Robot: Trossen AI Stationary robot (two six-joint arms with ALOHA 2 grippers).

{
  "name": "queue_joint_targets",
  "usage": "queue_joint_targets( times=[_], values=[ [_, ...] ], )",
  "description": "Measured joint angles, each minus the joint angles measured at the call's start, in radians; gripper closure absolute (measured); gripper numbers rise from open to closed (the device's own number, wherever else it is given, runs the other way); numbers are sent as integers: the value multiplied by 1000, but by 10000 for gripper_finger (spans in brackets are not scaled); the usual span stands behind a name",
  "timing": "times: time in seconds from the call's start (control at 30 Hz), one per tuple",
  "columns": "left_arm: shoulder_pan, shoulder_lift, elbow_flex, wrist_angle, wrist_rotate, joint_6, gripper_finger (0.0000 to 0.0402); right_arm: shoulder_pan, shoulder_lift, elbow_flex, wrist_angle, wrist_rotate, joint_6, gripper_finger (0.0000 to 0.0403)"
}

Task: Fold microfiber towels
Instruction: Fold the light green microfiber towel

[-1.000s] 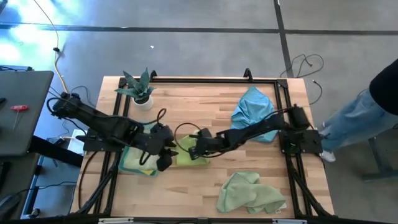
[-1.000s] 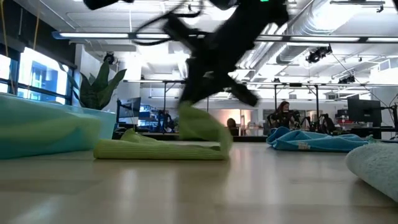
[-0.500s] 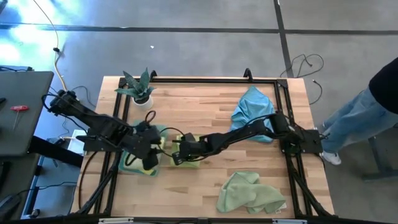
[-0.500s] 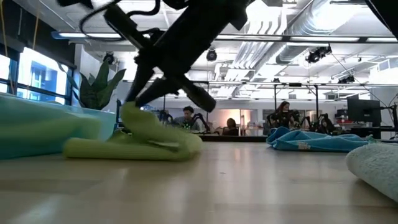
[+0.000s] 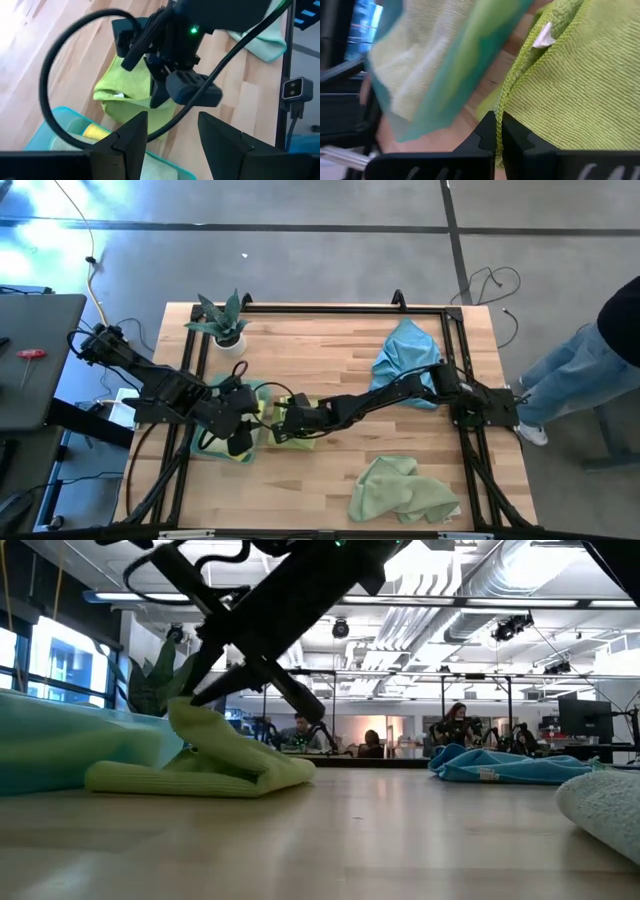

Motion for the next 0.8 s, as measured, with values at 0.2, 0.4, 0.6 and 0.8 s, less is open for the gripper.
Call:
queue_joint_targets(
  times=[0.2, 0.4, 0.6, 0.8],
  values=[
    [0, 0, 0, -2, 0, 8, 236, 0, 0, 0, 17, 0, -4, 403],
    [0, 0, 0, -2, 0, 7, 236, 0, 6, 0, 47, 0, -5, 403],
    [0, 0, 0, -1, 8, 4, 236, 0, 6, 0, 76, 12, 1, 403],
    [0, 0, 0, -1, 17, -4, 236, 3, 52, 0, 154, -4, 34, 403]
  ],
)
